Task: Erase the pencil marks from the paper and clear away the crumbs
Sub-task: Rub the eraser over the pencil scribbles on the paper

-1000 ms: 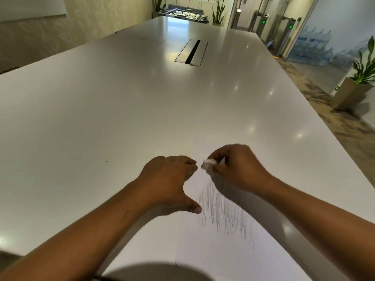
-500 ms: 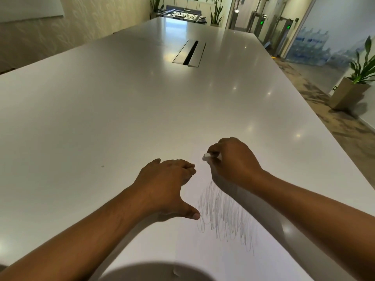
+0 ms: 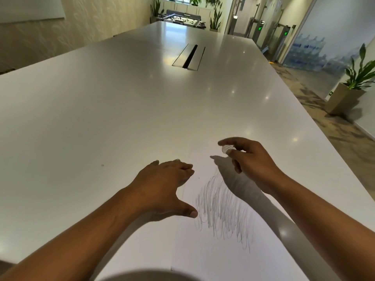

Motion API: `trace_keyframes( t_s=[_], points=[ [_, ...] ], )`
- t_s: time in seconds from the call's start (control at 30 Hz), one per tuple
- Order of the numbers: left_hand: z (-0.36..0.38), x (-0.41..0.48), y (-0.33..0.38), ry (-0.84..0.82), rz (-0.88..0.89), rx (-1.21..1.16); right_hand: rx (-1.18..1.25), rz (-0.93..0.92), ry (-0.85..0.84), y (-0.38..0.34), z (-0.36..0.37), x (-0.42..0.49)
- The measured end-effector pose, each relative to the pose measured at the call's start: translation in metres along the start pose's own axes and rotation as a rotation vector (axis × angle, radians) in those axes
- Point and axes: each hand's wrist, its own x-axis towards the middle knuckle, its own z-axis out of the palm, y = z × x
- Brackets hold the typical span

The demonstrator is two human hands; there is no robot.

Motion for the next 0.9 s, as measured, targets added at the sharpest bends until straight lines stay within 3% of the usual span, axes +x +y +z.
trace_keyframes(
  t_s=[0.23, 0.43, 0.57, 0.73, 0.9],
  points=[
    [-0.001, -0.023, 0.01, 0.261, -0.05, -0.23, 0.05, 0.002, -0.077, -0.005, -0.006, -0.016],
    [0.022, -0.049, 0.022, 0.173, -0.043, -0.198, -0.046, -0.016, -0.159, -0.007, -0.002, -0.019],
    [0.03, -0.062, 0.024, 0.084, -0.029, -0.126, -0.243, -0.105, -0.267, -0.009, 0.01, -0.035],
    [0.031, -0.061, 0.025, 0.087, -0.016, -0.098, -0.425, -0.286, -0.426, -0.016, 0.03, -0.062],
    [0.03, -0.062, 0.026, 0.087, -0.029, -0.083, -0.697, -0.473, -0.303, -0.011, 0.046, -0.067]
  ],
)
